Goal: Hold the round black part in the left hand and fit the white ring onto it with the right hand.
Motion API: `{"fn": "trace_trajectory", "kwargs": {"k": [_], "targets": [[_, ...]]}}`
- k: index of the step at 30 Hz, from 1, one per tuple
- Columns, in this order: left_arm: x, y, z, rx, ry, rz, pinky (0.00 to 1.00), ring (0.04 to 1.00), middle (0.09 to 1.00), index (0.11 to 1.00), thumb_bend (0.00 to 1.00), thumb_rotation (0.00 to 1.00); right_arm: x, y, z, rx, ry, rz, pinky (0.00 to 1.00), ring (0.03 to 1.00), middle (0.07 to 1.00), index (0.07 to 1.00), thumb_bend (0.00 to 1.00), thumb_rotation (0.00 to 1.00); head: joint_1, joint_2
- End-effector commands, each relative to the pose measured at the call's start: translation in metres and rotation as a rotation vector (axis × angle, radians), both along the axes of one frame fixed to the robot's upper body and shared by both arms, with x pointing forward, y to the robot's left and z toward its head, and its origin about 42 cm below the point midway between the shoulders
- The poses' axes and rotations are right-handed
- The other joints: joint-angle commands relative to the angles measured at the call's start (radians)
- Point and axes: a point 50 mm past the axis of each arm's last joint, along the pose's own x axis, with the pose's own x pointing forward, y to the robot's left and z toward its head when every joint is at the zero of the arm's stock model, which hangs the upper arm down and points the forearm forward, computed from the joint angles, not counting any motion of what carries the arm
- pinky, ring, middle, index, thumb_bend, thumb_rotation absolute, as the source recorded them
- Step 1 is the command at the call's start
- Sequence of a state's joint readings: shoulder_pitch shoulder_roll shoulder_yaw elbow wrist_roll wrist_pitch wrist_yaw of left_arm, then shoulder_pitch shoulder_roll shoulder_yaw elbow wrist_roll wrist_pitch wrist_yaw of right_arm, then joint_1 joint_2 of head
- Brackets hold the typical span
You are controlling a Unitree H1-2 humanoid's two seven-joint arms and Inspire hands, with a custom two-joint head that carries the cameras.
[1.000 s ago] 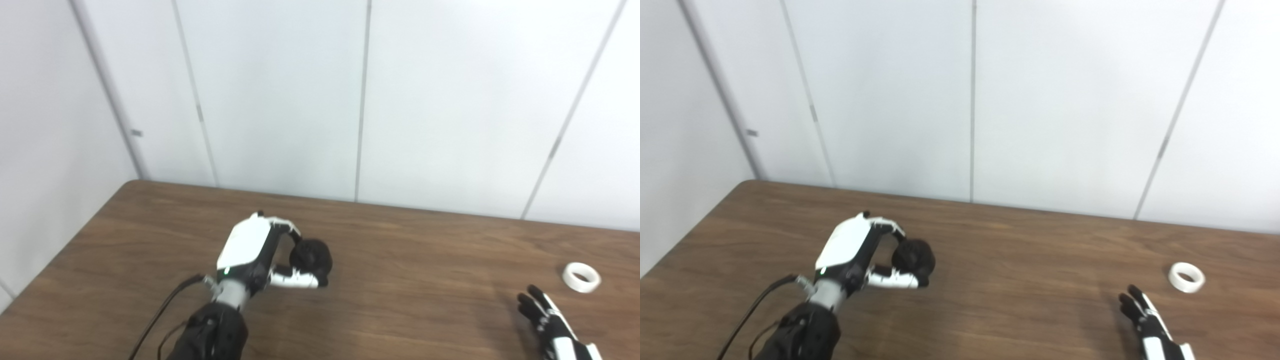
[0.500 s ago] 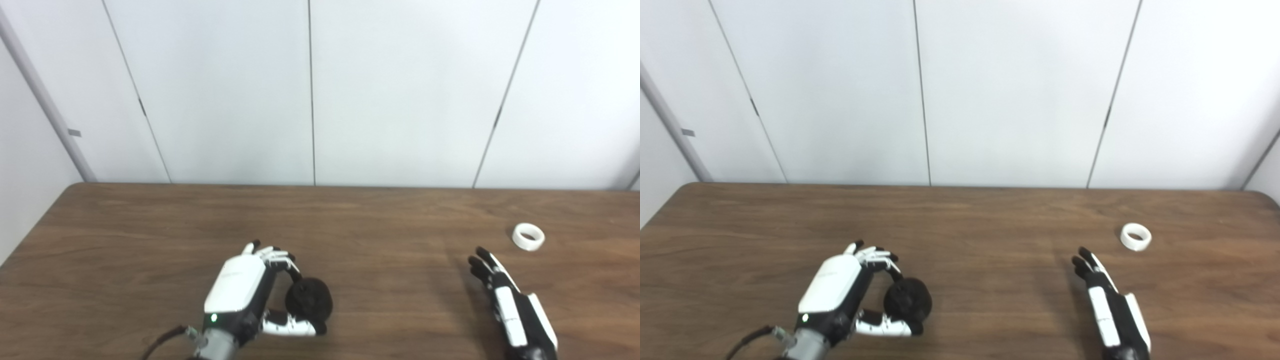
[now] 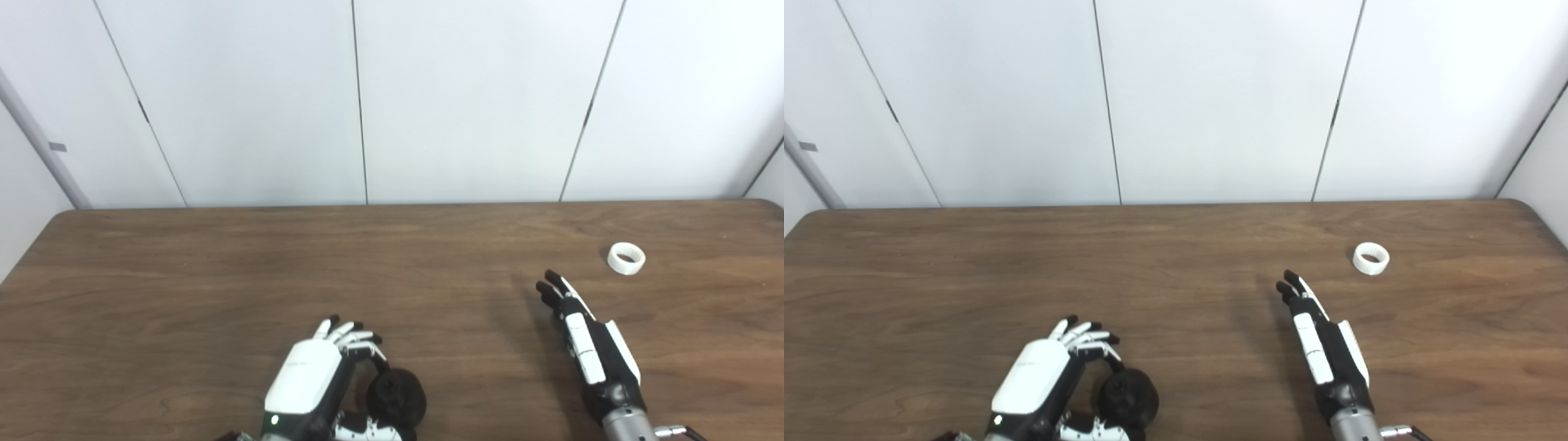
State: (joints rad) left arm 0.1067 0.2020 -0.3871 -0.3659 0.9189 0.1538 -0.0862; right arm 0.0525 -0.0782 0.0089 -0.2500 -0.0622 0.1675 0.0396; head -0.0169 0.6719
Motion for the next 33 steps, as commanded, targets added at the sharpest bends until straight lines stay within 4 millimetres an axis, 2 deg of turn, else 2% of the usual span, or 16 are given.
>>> {"fn": "trace_trajectory", "kwargs": {"k": [1, 14, 24, 27, 31, 33], "targets": [[0.001, -0.002, 0.007, -0.001, -0.078, -0.007, 1.0, 0.896, 0.797, 0.485, 0.52, 0.05, 0.006, 0.005, 0.021, 0.004, -0.084, 0.016, 1.0, 0.939, 0.913, 0.949, 0.57, 1.0, -0.003, 0.007], [-0.004, 0.002, -0.022, 0.03, -0.043, 0.008, 1.0, 0.888, 0.798, 0.485, 0.52, 0.05, 0.005, 0.003, 0.026, -0.005, -0.063, 0.021, 1.0, 0.952, 0.918, 0.949, 0.56, 1.0, -0.003, 0.023], [-0.009, 0.002, -0.032, 0.007, -0.026, 0.026, 1.0, 0.879, 0.794, 0.485, 0.52, 0.05, 0.005, 0.0, 0.026, 0.03, -0.07, 0.012, 1.0, 0.939, 0.908, 0.938, 0.55, 1.0, -0.019, 0.028], [-0.01, 0.003, -0.034, 0.002, -0.027, 0.025, 1.0, 0.875, 0.792, 0.485, 0.52, 0.05, 0.005, -0.001, 0.027, 0.024, -0.079, 0.014, 0.98, 0.935, 0.913, 0.934, 0.5, 0.95, -0.05, 0.029], [-0.01, 0.005, -0.034, -0.007, -0.022, 0.022, 1.0, 0.882, 0.795, 0.485, 0.52, 0.05, 0.006, -0.007, 0.034, 0.0, -0.101, -0.019, 0.89, 0.911, 0.897, 0.873, 0.53, 0.76, -0.079, 0.029], [-0.009, 0.007, -0.034, -0.011, -0.022, 0.022, 1.0, 0.881, 0.794, 0.485, 0.52, 0.05, 0.008, -0.011, 0.04, -0.065, -0.106, -0.063, 0.86, 0.895, 0.881, 0.839, 0.57, 0.7, -0.098, 0.029]]}}
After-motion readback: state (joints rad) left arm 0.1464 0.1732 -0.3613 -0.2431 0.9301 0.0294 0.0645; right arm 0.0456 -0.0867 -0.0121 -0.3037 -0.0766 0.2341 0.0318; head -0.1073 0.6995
